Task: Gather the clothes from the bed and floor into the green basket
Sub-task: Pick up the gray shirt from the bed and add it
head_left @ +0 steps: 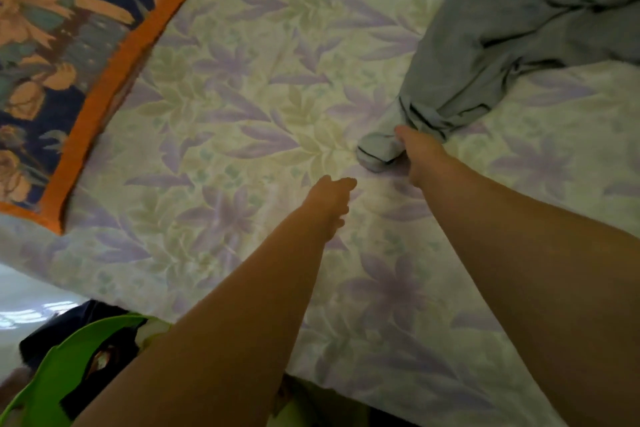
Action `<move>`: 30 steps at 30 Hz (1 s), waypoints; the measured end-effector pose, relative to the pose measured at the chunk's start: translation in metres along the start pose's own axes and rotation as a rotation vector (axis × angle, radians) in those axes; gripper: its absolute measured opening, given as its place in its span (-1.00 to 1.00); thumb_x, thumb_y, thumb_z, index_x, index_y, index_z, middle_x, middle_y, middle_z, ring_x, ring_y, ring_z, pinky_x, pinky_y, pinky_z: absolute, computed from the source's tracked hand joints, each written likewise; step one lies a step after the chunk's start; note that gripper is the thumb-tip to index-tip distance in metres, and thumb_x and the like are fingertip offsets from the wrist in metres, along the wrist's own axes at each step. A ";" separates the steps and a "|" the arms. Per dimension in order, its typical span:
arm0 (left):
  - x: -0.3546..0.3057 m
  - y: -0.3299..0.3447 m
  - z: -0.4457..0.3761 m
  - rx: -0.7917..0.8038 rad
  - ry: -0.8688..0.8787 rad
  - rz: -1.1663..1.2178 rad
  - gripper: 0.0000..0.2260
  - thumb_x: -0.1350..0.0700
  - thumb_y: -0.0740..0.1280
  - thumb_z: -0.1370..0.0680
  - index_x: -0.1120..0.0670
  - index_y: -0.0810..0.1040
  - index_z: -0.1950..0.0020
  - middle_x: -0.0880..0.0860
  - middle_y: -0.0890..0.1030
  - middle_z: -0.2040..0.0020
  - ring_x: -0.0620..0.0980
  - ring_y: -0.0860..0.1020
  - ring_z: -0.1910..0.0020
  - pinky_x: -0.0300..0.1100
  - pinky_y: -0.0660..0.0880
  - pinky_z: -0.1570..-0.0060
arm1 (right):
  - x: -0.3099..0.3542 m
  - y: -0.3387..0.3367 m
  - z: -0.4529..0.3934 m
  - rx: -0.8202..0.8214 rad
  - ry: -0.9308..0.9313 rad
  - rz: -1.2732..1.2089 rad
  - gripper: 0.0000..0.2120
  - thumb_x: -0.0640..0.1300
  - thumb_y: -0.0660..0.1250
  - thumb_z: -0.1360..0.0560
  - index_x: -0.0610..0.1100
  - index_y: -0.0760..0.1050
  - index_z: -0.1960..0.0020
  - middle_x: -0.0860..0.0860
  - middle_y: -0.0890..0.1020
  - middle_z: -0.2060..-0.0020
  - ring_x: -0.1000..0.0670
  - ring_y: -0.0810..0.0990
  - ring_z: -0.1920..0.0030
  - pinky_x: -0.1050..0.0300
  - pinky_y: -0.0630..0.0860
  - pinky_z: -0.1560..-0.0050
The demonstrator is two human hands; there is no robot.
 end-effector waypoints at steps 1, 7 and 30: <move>0.000 0.006 -0.002 0.002 -0.012 0.006 -0.40 0.00 0.29 -0.59 -0.02 0.12 -0.57 0.07 0.50 -0.13 0.04 0.51 0.00 -0.08 0.46 -0.02 | 0.002 -0.003 -0.001 0.002 0.012 -0.058 -0.55 -0.04 0.23 -0.59 -0.21 0.34 -0.42 -0.07 0.47 -0.31 -0.12 0.49 -0.24 0.06 0.44 -0.12; -0.007 0.029 -0.010 -0.017 -0.032 0.141 -0.41 -0.27 0.16 -0.57 0.07 0.28 -0.47 0.15 0.49 -0.27 0.17 0.51 -0.24 0.11 0.43 -0.28 | -0.001 -0.020 0.025 0.122 -0.175 -0.059 -0.78 -0.08 0.39 -0.48 -0.15 0.61 -0.08 0.00 0.63 0.06 0.03 0.57 0.13 0.21 0.49 0.18; -0.046 0.043 0.129 0.132 0.324 -0.554 -0.93 0.37 0.23 -0.46 0.24 0.43 0.21 0.16 0.44 0.32 0.09 0.42 0.38 -0.13 0.38 0.32 | -0.055 -0.084 0.114 0.147 0.080 -0.798 -0.44 0.33 -0.02 -0.56 -0.05 0.51 -0.19 -0.07 0.62 0.01 -0.09 0.59 0.05 0.07 0.55 0.01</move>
Point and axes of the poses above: each hand's wrist, its own z-axis away from the middle knuckle, its own y-axis out of the palm, x = y × z, the point moved 3 cm from there along -z, towards the middle knuckle
